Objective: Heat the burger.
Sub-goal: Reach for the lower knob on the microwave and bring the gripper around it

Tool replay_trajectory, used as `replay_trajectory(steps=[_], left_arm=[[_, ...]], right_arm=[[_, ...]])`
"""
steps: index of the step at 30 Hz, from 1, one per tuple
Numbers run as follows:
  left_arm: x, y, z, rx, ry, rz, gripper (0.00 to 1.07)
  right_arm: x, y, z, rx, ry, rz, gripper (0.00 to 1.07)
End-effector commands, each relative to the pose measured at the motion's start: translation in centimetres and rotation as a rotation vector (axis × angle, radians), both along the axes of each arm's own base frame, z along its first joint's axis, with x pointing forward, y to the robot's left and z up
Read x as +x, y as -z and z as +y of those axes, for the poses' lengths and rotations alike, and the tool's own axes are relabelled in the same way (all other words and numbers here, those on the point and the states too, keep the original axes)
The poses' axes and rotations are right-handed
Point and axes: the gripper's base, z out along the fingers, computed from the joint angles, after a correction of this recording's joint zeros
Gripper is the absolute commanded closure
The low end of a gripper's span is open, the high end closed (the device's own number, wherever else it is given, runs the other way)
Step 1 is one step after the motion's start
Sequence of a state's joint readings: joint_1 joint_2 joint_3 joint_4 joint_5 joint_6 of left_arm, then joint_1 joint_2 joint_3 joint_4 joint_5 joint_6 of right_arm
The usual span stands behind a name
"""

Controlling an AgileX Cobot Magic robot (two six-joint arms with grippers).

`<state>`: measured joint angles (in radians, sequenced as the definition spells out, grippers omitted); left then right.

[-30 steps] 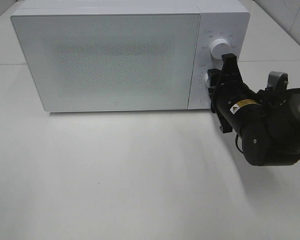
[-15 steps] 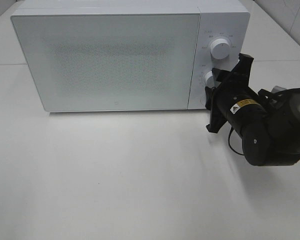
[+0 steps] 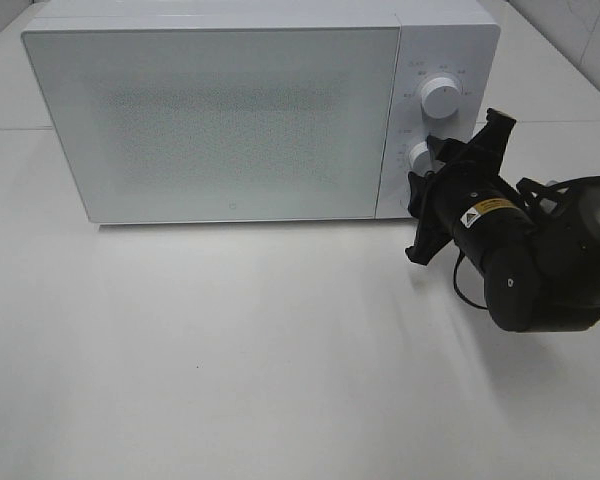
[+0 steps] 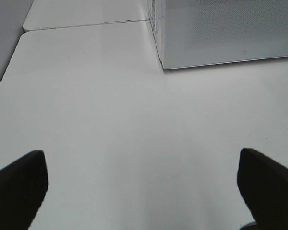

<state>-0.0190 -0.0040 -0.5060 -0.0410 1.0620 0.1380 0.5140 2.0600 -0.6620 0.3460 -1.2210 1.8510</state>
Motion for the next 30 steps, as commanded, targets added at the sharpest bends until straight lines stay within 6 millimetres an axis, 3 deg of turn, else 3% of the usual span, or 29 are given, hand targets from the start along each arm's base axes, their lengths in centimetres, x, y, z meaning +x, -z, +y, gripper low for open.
replay_trajectory(steps=[1, 30], left_arm=[[-0.25, -0.12, -0.04, -0.012, 0.006, -0.035, 0.02], [-0.25, -0.12, -0.04, -0.012, 0.006, -0.035, 0.02]], right_arm=[[0.09, -0.19, 0.34, 0.009, -0.025, -0.004, 0.75], [-0.07, -0.03, 0.26, 0.006, -0.026, 0.006, 0.75]])
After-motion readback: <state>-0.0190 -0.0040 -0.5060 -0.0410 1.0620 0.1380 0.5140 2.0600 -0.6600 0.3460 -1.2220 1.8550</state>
